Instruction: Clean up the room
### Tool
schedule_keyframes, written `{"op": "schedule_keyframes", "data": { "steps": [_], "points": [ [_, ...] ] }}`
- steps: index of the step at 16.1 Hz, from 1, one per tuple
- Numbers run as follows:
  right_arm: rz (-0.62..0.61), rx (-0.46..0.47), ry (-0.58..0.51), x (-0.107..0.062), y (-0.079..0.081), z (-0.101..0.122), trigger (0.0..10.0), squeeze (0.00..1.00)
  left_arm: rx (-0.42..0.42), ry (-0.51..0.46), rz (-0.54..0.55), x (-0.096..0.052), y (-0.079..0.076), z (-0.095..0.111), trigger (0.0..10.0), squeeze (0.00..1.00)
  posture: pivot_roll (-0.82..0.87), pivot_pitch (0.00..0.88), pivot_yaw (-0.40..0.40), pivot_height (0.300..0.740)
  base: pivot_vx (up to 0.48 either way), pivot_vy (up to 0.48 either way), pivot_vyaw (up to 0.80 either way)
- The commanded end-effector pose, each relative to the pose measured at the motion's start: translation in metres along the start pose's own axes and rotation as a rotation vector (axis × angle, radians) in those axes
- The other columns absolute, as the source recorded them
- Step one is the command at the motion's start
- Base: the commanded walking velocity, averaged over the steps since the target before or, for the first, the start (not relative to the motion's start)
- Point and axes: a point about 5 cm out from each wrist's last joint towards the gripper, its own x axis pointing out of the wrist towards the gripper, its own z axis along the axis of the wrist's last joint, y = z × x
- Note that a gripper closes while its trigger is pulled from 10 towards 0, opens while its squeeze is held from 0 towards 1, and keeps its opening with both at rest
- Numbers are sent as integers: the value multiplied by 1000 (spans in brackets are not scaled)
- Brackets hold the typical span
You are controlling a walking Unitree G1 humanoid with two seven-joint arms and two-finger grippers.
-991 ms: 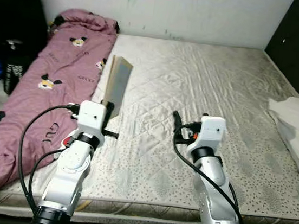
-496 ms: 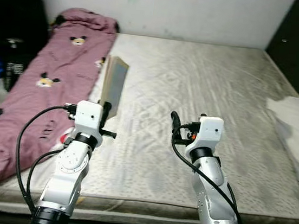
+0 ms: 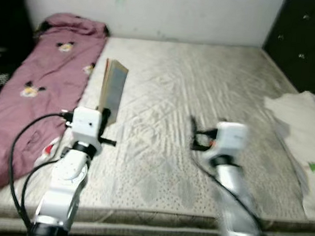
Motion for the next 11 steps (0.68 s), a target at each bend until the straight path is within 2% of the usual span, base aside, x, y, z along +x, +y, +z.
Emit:
{"op": "schedule_keyframes", "data": {
  "steps": [1, 7, 11],
  "points": [
    [4, 7, -32, -1, 2, 9, 10000, 0, 12, -40, 41, -1, 13, 11, 10000, 0, 43, 0, 15, 740, 0, -251, 0],
    [-28, -55, -19, -11, -21, 9, 10000, 0, 4, -37, 57, -4, 14, 12, 10000, 0, 33, 0, 8, 740, 0, -252, 0],
    [-32, -59, -11, -11, -24, 8, 10000, 0, 7, -33, 71, -6, 19, 13, 10000, 0, 36, 0, 7, 740, 0, -247, 0]
  ]
}}
